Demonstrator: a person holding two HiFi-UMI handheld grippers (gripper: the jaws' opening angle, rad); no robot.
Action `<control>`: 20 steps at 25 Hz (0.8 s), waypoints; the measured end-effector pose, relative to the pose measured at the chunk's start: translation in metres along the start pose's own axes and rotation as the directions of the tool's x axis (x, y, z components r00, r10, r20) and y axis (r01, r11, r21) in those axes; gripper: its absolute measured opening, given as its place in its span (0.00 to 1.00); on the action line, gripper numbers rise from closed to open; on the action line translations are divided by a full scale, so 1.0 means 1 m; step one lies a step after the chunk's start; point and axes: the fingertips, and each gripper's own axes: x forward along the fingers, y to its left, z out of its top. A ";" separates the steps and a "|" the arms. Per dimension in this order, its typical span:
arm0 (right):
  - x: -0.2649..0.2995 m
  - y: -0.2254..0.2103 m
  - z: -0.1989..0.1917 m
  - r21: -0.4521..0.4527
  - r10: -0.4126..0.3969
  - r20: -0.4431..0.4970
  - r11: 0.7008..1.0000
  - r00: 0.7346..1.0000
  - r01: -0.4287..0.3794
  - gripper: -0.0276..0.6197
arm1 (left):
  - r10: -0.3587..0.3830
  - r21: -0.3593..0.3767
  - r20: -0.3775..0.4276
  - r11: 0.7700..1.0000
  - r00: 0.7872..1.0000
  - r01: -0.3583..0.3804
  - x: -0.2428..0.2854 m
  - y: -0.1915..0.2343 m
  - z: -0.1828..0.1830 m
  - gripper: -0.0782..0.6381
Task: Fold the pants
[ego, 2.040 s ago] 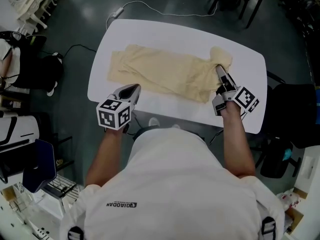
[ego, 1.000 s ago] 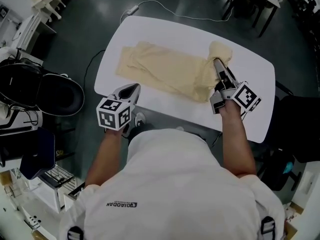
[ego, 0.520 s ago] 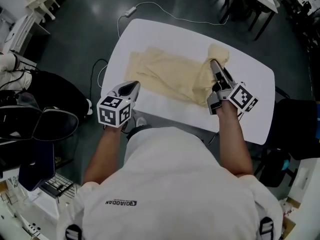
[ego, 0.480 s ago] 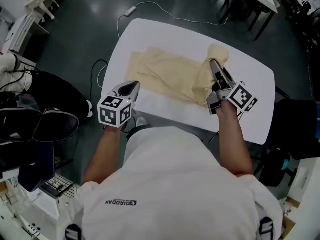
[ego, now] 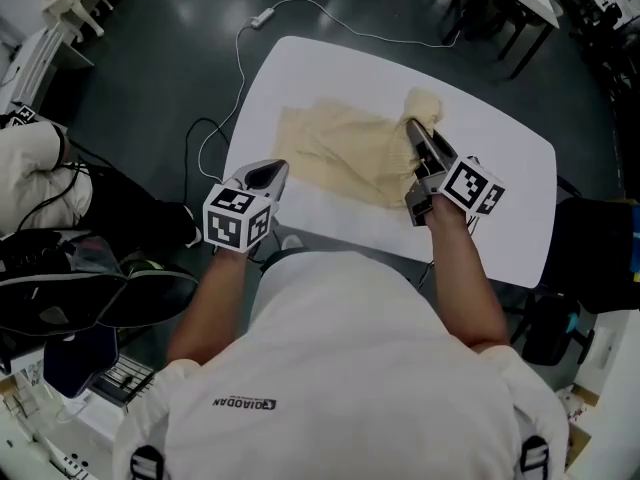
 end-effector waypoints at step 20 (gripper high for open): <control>0.155 0.032 -0.147 -0.171 -0.131 -0.335 0.982 0.933 0.077 0.19 | -0.049 -0.010 -0.050 0.999 0.998 0.048 -0.019 0.077 -0.016 0.15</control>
